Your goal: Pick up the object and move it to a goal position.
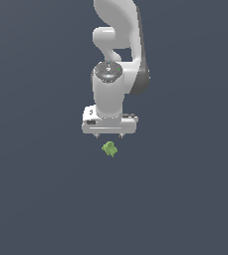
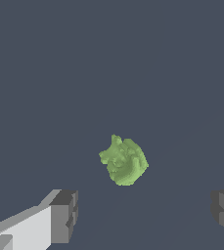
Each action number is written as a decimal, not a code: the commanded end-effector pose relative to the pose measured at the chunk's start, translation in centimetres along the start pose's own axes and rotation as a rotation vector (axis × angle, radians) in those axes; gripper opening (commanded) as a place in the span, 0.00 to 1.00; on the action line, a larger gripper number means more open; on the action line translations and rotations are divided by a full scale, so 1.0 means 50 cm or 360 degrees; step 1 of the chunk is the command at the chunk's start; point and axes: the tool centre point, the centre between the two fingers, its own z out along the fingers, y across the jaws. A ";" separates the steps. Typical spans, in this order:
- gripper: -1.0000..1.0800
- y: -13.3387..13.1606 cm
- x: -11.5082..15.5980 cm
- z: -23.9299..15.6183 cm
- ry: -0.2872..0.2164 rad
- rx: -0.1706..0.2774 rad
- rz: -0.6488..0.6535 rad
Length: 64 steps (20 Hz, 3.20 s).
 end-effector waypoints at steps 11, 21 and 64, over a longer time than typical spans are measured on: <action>0.96 0.007 -0.004 0.027 0.0003 -0.0002 -0.0274; 0.96 0.014 -0.012 0.067 0.0011 0.0000 -0.0687; 0.96 0.019 -0.031 0.228 0.0046 0.0012 -0.1552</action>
